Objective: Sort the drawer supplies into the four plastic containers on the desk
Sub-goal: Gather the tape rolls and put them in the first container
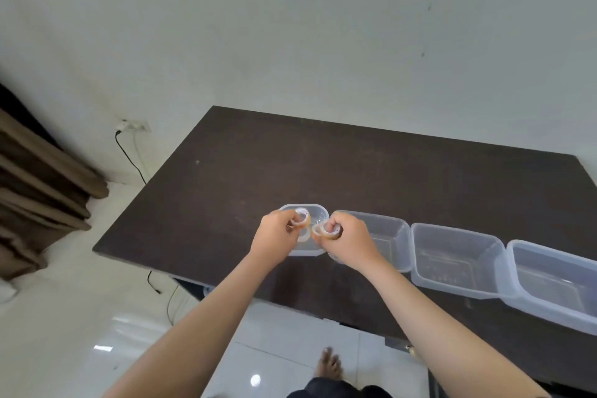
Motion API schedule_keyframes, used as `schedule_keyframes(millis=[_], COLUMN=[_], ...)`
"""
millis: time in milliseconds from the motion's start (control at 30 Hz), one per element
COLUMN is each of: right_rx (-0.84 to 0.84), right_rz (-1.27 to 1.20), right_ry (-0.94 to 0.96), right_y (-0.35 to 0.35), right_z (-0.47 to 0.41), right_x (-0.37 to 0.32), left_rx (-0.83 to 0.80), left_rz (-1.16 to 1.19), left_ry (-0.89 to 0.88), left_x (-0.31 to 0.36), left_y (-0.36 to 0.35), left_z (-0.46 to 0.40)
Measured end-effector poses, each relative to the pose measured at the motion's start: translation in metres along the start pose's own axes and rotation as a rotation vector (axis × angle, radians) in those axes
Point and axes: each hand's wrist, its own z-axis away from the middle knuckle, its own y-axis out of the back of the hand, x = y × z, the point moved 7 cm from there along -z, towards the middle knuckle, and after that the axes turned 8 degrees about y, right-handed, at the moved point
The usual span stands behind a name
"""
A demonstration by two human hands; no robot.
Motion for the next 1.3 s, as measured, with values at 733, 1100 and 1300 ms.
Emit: schedule_keyframes(millis=[733,1100,1300], right_rx=[-0.243,-0.108,-0.079], right_rz=[0.139,0.109,0.122], right_ry=[0.038,0.043,-0.12], right_y=[-0.021,0.003,0.041], right_z=[-0.004,0.133,0.221], right_x=[0.004,0.016,0.072], left_rx=[-0.148,-0.122,-0.278], left_rz=[-0.001,0.104,0.075], left_ry=[-0.038,-0.111,-0.151], left_x=[-0.025,-0.014,0.016], left_y=[-0.017,-0.068,-0.138], left_z=[0.009,0.131,0.192])
